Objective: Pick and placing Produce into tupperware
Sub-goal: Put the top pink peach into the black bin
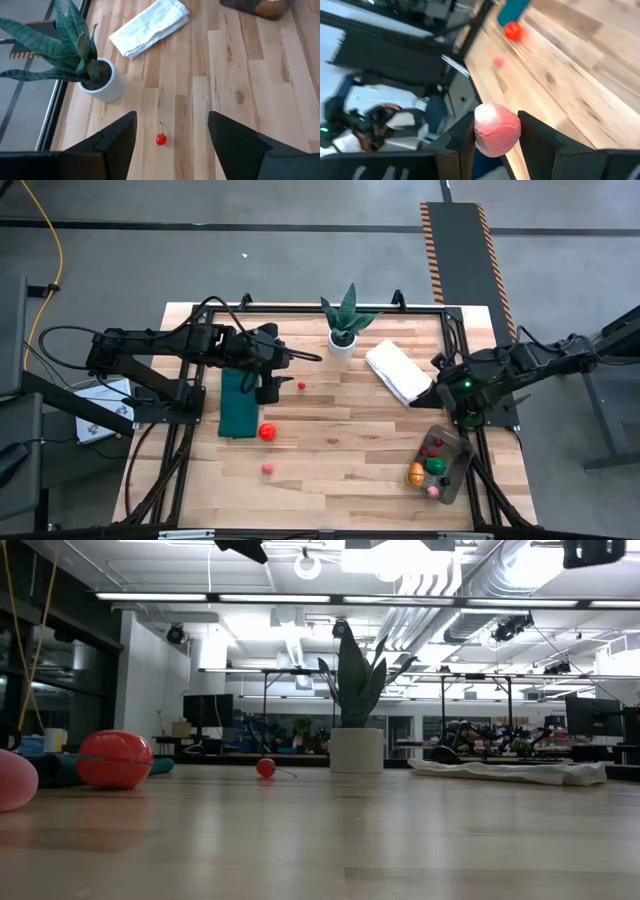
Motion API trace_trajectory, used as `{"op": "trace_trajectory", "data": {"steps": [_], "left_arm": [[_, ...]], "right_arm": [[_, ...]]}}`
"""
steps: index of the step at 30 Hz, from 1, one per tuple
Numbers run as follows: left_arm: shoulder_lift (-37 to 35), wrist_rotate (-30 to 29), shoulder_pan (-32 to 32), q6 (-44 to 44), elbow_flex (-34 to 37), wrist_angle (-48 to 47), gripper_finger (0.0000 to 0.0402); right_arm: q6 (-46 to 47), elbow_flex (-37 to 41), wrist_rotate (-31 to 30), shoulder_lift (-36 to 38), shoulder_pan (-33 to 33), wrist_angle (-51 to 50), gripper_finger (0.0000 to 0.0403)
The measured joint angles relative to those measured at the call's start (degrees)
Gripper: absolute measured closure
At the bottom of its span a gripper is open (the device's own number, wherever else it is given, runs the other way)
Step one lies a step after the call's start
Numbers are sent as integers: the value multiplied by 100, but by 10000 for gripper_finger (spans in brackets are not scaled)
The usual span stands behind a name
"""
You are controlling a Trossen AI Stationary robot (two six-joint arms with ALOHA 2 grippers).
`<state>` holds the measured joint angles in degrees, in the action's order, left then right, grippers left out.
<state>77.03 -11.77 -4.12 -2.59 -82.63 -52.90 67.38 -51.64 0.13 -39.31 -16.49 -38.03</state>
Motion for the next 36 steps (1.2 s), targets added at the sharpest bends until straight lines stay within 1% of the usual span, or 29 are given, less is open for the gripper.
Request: {"op": "trace_trajectory", "data": {"steps": [5, 11, 14, 22, 30, 36], "left_arm": [[0, 0, 0, 56, 0, 3, 167], [0, -92, 2, 96, 0, 7, 167], [0, -97, 0, 96, 0, 7, 167], [0, -111, 0, 32, 2, 7, 167], [0, -109, 2, -15, 2, 7, 167], [0, -107, 2, -15, 2, 4, 167]], "right_arm": [[226, 0, 190, -2, -133, -418, 284], [544, 0, 248, -52, -329, -995, 284], [704, 0, 360, -169, -428, -1337, 284], [875, 0, 557, -683, -665, -1993, 284], [981, 0, 649, -1225, -913, -2197, 284], [1125, 0, 671, -1577, -1219, -2362, 284]]}}
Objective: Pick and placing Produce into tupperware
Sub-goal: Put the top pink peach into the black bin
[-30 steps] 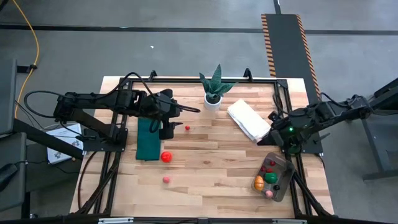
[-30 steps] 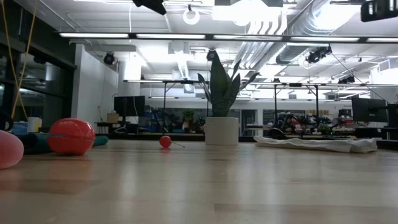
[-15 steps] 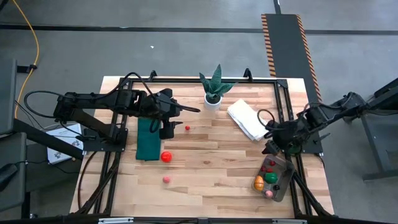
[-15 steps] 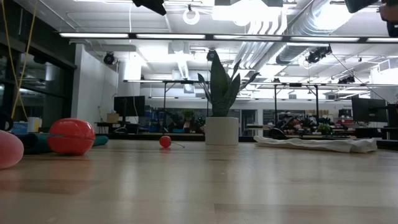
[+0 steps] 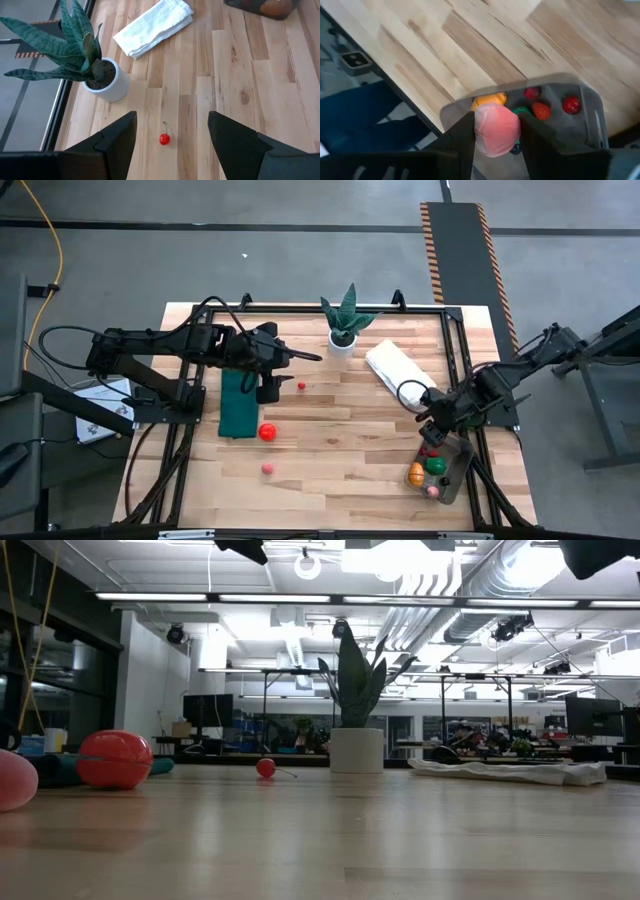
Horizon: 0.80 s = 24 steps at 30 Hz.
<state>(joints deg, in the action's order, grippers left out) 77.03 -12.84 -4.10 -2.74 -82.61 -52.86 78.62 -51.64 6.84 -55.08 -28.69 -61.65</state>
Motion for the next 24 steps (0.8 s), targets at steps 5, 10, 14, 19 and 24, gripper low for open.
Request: {"op": "trace_trajectory", "data": {"steps": [5, 10, 14, 19, 24], "left_arm": [[0, 0, 0, 0, 0, -2, 167], [0, 2, -2, -1, 0, -2, 167], [0, 2, -2, 0, 0, -3, 167], [0, 4, -2, 0, 0, -3, 167], [0, 4, -2, 2, 0, -2, 167]], "right_arm": [[250, 0, 13, -197, -311, 0, 284], [565, 0, -91, -356, -642, 4, 284], [849, 0, -313, -484, -929, 7, 284], [1091, 0, -379, -629, -1239, -103, 284], [1274, 0, -388, -768, -1501, -331, 284]]}}
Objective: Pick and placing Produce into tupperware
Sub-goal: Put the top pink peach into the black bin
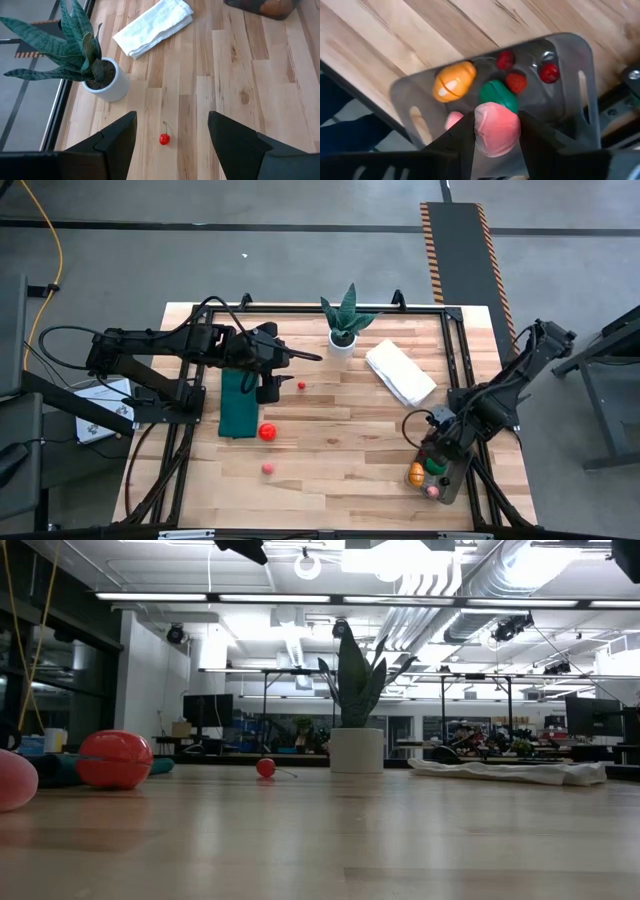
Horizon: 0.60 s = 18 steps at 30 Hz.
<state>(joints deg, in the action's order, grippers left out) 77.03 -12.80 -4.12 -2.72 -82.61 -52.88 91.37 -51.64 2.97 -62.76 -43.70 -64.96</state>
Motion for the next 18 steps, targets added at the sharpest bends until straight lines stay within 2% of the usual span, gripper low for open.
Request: {"op": "trace_trajectory", "data": {"steps": [18], "left_arm": [[2, 11, 0, 345, 0, 0, 167]], "right_arm": [[631, 0, -583, -129, -529, -233, 284]]}}
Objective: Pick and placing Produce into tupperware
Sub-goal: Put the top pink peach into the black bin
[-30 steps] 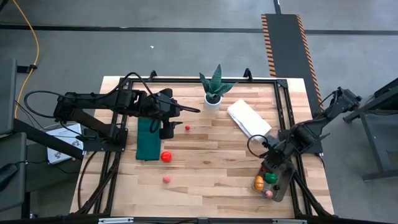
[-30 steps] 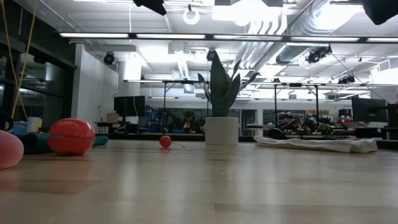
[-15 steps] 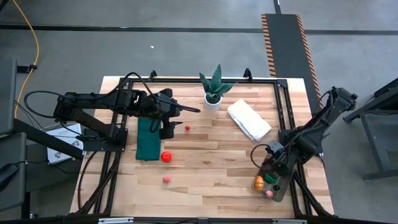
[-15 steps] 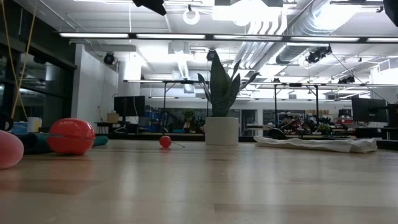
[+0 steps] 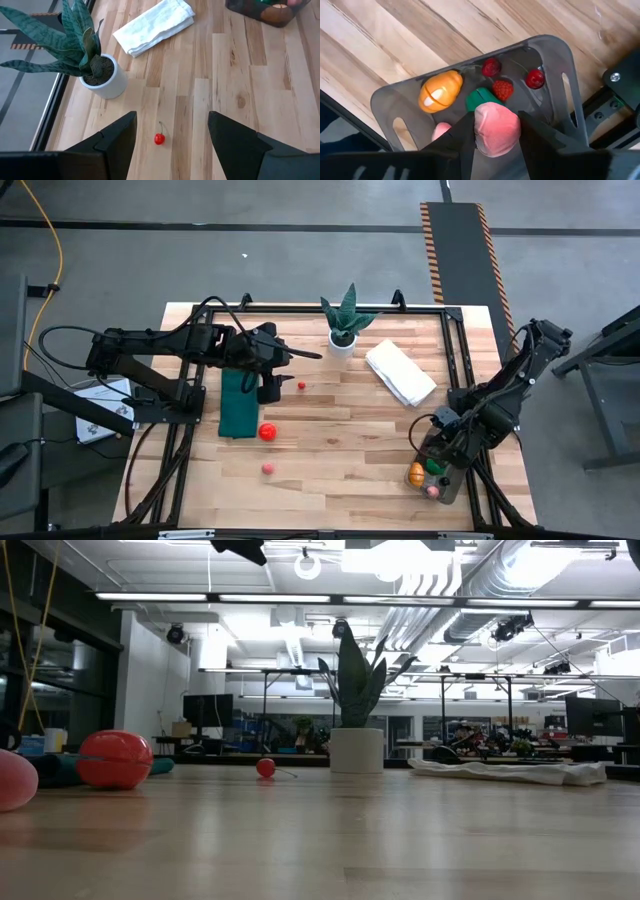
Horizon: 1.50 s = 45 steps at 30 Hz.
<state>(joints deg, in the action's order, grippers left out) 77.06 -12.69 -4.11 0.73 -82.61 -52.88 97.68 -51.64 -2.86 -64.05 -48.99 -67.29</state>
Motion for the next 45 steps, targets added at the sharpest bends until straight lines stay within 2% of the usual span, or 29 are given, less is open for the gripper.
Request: {"op": "trace_trajectory", "data": {"steps": [8, 29, 45], "left_arm": [[0, 0, 0, 0, 0, -4, 167], [0, -2, 1, -35, 0, -4, 167], [0, -2, 2, -28, 0, -7, 167]], "right_arm": [[27, 0, -27, -103, 0, 49, 284], [-4, 0, 242, -1215, -105, 1037, 284], [796, 0, 246, -1608, -630, 1651, 284]]}}
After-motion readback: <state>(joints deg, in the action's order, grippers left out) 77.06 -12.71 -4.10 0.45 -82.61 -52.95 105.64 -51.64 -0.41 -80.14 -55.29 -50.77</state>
